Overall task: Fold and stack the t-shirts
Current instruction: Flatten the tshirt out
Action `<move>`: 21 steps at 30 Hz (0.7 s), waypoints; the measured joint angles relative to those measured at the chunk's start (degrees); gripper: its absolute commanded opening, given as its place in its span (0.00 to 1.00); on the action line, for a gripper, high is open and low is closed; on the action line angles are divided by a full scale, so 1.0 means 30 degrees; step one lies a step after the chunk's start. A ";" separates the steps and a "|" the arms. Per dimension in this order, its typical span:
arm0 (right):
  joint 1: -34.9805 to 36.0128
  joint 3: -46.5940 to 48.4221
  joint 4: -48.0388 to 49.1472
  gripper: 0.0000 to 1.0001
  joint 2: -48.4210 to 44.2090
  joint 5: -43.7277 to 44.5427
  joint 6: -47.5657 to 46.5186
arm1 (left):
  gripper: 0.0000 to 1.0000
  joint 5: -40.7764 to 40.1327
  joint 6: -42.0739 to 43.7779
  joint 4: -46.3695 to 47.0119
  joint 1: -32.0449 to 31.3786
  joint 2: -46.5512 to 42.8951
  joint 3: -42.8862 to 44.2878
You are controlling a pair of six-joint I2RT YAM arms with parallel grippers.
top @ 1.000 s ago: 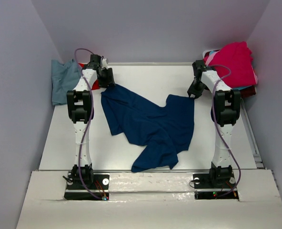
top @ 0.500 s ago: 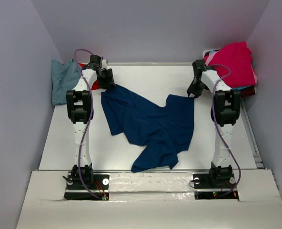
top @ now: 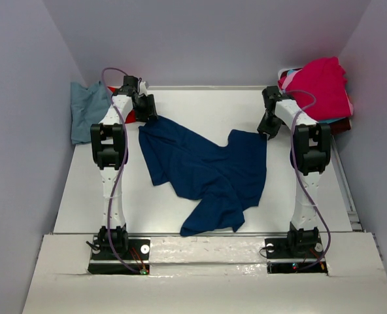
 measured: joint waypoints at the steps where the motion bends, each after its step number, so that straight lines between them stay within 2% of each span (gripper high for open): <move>1: 0.0015 -0.0182 0.0131 0.43 -0.0080 0.0058 -0.0036 | 0.61 0.0007 -0.0015 -0.0007 0.0000 0.0000 0.0000; 21: 0.0160 -0.2302 0.1814 0.42 -0.1093 -0.0291 -0.0095 | 0.61 0.0095 -0.0146 -0.0044 0.0000 -0.0138 -0.0240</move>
